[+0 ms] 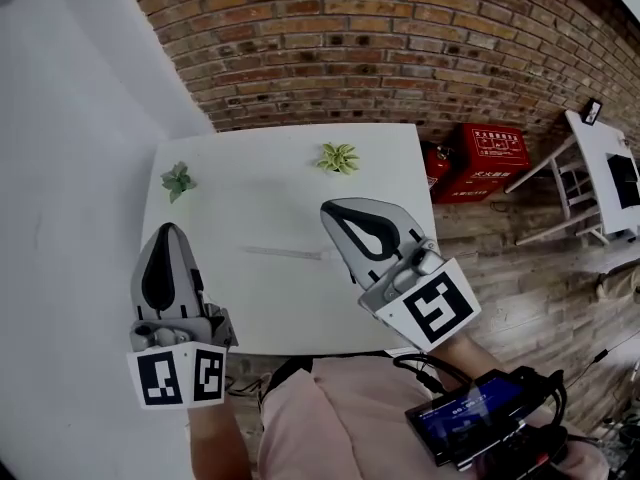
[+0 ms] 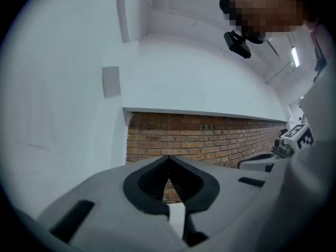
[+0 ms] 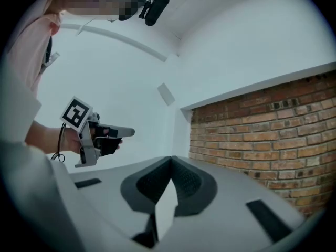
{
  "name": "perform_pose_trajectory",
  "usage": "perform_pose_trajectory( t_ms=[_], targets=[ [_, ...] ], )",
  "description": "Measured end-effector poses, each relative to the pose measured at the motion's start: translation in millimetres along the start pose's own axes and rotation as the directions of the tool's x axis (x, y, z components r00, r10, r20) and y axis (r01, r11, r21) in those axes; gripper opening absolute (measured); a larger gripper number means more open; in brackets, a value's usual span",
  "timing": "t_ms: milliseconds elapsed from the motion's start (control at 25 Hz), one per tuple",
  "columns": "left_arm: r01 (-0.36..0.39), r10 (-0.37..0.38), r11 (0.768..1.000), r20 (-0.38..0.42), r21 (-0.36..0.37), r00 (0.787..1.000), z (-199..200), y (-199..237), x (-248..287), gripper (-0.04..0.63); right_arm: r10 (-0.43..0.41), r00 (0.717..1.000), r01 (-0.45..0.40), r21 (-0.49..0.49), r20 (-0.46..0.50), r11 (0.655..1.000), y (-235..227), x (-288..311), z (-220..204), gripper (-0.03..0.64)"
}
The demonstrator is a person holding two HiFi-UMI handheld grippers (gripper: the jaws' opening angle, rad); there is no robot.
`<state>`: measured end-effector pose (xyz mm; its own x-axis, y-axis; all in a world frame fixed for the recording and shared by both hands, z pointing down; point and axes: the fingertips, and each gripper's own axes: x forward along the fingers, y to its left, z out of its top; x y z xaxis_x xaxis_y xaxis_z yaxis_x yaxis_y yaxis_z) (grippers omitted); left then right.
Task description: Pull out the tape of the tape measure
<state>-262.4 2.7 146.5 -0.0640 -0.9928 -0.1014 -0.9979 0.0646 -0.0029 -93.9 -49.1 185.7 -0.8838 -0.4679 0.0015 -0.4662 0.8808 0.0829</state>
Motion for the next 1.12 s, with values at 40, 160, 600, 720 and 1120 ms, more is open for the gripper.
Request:
perform_pose_trajectory(
  t_ms=[40, 160, 600, 720, 1120],
  targets=[
    [-0.006, 0.006, 1.0, 0.005, 0.002, 1.0, 0, -1, -2, 0.003, -0.01, 1.0, 0.01, -0.003, -0.002, 1.0, 0, -1, -1, 0.006],
    [-0.022, 0.022, 1.0, 0.028, 0.015, 0.999, 4, 0, -7, 0.003, -0.039, 0.999, 0.039, -0.017, -0.002, 0.999, 1, -2, -1, 0.006],
    [-0.026, 0.026, 0.998, 0.01, 0.064, 1.0, 0, -9, -20, 0.003, -0.049, 0.999, 0.049, -0.045, 0.015, 0.998, 7, -4, 4, 0.005],
    [-0.023, 0.023, 0.998, 0.007, 0.065, 1.0, 2, -10, -21, 0.003, -0.041, 0.999, 0.041, -0.051, 0.018, 0.998, 10, -3, 8, 0.003],
    [-0.018, 0.018, 0.998, 0.0, 0.055, 1.0, -3, -14, -21, 0.003, -0.032, 0.999, 0.033, -0.057, 0.025, 0.998, 11, -2, 10, 0.005]
  ],
)
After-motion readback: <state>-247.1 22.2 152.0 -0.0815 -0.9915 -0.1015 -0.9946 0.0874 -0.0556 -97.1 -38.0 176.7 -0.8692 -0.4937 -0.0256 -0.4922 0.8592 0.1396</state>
